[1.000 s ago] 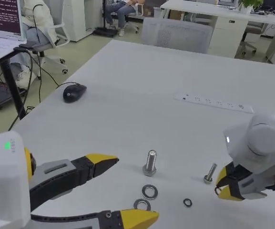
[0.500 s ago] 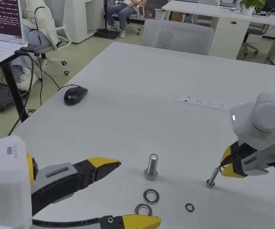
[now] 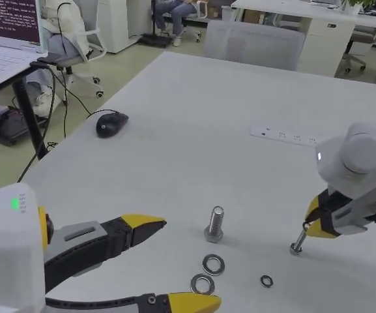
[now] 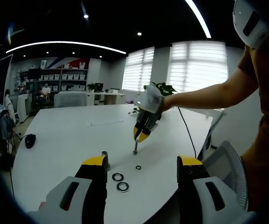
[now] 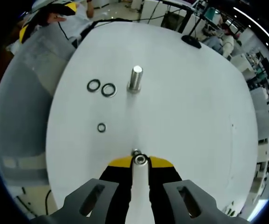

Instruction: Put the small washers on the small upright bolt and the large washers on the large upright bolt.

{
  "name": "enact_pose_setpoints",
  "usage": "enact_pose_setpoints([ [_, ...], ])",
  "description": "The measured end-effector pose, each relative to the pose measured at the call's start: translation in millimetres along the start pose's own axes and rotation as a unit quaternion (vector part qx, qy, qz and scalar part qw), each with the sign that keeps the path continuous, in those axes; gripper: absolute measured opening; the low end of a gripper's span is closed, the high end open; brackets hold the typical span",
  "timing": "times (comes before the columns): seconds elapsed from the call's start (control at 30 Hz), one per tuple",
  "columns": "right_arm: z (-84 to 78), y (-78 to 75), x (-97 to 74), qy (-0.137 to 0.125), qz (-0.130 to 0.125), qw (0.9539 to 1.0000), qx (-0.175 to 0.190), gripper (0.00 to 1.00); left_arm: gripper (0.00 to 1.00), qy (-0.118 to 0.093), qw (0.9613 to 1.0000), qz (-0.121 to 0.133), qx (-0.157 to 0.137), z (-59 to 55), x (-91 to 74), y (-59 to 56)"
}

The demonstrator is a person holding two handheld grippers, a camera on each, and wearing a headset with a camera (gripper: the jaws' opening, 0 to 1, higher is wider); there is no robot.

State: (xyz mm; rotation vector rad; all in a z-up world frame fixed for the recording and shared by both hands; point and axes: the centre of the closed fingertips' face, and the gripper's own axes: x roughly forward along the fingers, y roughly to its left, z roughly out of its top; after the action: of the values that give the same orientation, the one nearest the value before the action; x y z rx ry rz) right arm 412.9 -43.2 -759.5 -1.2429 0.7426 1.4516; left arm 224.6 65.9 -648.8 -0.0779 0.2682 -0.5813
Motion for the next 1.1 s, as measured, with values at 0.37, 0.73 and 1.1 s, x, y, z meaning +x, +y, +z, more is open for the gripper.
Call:
enact_pose_setpoints([
  [0.37, -5.6, 1.6, 15.6, 0.007, 0.014, 0.9999, -0.002, 0.12, 0.6, -0.002, 1.0, 0.007, -0.002, 0.8, 0.3, 3.2],
  [0.73, -15.0, 3.3, 39.1, 0.004, 0.025, 0.9996, 0.013, 0.13, 0.6, 0.003, 0.9999, 0.011, -0.004, -1.4, 0.3, 4.7],
  [1.1, -20.8, 5.9, 49.3, 0.005, 0.032, 0.9994, 0.014, 0.13, 0.6, 0.009, 0.9999, 0.012, -0.006, -3.8, 1.3, 6.3],
])
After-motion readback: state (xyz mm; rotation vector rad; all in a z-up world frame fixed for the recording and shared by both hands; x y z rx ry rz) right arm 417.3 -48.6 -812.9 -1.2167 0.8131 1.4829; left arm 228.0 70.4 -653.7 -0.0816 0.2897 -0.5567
